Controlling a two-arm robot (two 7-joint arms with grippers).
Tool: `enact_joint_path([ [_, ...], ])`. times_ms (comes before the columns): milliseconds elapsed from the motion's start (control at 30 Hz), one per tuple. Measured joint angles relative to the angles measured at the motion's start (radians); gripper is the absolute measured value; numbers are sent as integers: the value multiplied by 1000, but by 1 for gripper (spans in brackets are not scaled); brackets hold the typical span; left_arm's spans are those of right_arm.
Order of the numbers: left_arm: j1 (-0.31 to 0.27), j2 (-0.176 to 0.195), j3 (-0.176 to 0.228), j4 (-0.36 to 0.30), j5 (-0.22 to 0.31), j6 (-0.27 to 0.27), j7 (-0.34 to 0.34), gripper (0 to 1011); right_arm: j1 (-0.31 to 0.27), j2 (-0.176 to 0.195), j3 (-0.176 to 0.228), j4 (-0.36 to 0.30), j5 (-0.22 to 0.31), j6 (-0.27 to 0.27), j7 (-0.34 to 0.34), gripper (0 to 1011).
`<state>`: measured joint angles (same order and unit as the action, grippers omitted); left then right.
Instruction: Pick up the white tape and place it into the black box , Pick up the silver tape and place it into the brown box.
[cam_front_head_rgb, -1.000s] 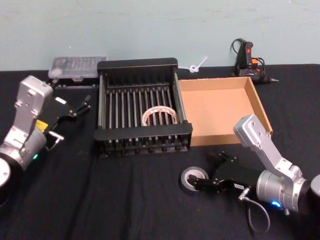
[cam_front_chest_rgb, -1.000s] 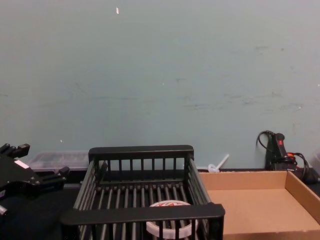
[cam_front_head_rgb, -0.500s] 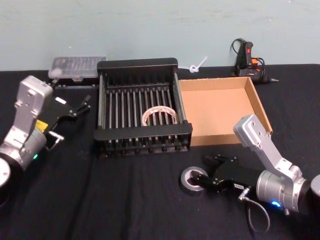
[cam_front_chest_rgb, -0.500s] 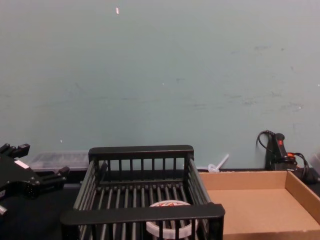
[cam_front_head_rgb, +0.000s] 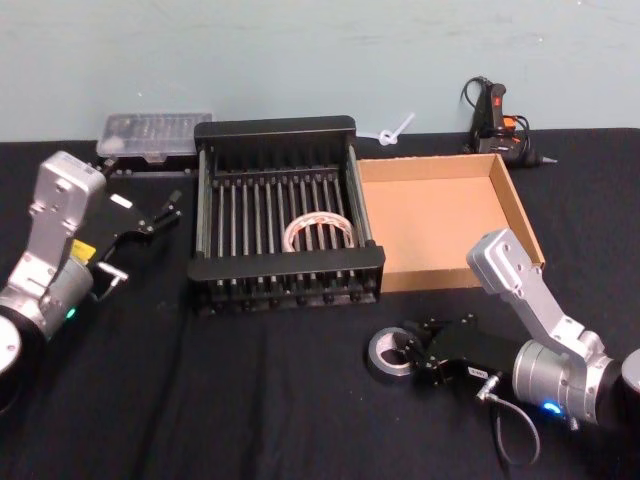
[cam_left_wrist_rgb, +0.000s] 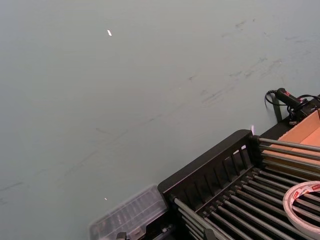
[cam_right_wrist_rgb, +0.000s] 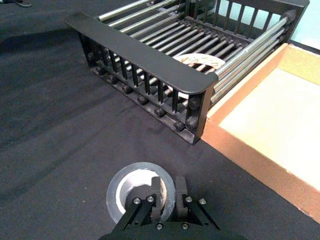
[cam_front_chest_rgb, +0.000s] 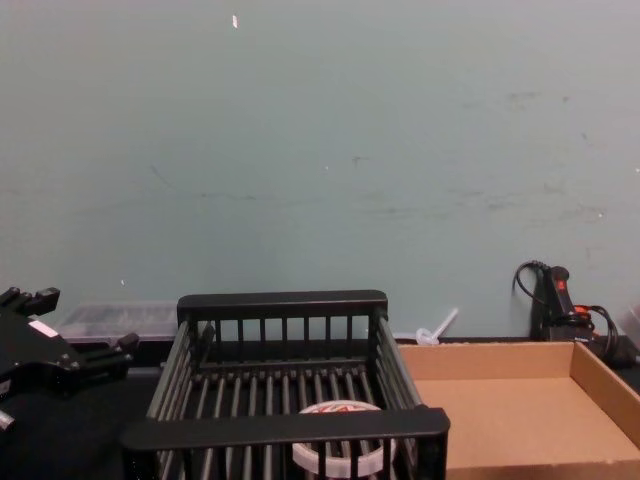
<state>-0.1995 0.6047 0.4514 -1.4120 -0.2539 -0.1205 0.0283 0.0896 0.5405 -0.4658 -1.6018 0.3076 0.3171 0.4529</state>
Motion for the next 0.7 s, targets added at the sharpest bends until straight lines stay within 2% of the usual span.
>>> enact_joint_path([
  [33,0,0,0,0,0,0,0,1001,0,0,0,0,0,0,0,164],
  [100,0,0,0,0,0,0,0,1002,0,0,0,0,0,0,0,158],
  [467,0,0,0,0,0,0,0,1001,0,1,0,-1,-1,0,-1,158],
  [700,0,0,0,0,0,0,0,1001,-12,4,22,-23,3,-5,-15,158],
])
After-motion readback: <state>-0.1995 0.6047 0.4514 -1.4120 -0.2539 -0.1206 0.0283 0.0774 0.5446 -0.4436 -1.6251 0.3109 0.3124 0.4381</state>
